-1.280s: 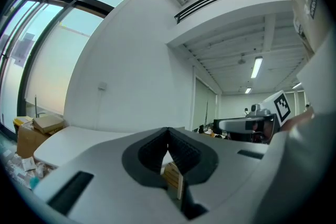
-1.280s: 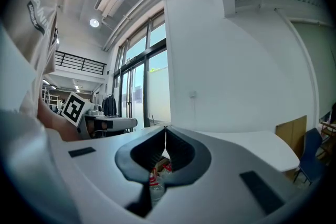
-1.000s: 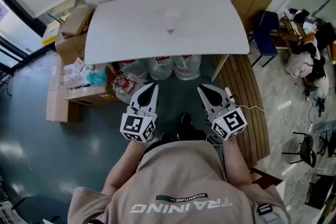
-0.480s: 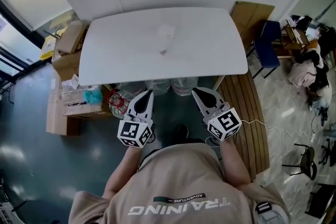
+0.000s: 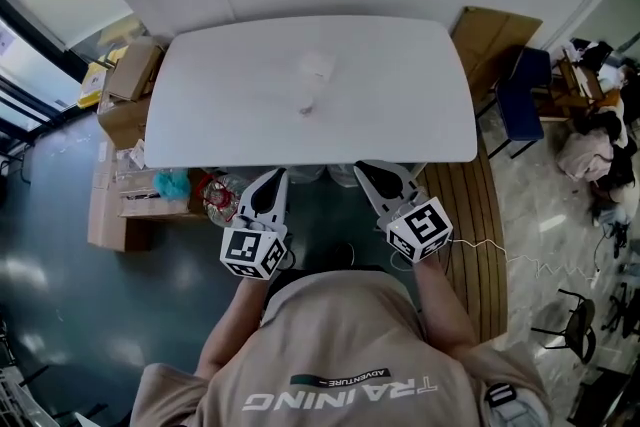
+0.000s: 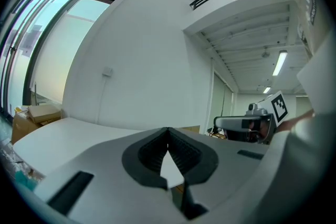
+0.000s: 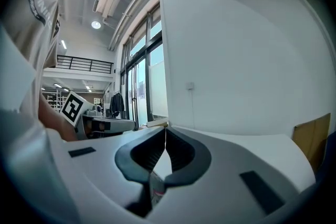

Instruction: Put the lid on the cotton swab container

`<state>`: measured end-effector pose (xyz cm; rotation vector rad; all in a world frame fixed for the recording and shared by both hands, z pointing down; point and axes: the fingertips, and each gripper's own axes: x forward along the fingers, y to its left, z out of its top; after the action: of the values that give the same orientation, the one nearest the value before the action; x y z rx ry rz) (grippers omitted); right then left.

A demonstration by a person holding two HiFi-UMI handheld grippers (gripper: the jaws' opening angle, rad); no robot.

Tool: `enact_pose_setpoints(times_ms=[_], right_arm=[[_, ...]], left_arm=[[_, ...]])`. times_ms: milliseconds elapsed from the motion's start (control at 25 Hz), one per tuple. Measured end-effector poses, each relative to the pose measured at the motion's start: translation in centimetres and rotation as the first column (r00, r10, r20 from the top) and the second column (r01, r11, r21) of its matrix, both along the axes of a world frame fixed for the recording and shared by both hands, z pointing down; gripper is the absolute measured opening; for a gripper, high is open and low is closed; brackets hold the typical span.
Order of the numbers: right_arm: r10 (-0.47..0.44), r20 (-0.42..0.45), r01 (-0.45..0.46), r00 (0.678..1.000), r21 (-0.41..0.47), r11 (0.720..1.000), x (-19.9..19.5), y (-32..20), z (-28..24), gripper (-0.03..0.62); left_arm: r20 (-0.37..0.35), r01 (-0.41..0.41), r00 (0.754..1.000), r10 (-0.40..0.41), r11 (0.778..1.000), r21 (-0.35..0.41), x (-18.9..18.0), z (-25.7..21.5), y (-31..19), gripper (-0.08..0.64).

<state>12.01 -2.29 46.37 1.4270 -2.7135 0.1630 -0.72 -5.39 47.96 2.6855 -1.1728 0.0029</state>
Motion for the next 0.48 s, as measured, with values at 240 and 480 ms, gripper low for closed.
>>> enact_pose_setpoints(times_ms=[240, 480], right_arm=[[-0.028, 0.005, 0.028, 1.000, 0.005, 1.000, -0.4, -1.6, -0.1, 0.018], [-0.030, -0.032, 0.030, 0.999, 0.007, 1.000, -1.3, -4.2, 0.0, 0.018]], left_arm=[[0.007, -0.006, 1.000, 0.006, 1.000, 0.009, 1.0, -0.4, -0.8, 0.013], [0.008, -0.018, 1.000, 0.017, 1.000, 0.015, 0.6, -0.3, -3.8, 0.012]])
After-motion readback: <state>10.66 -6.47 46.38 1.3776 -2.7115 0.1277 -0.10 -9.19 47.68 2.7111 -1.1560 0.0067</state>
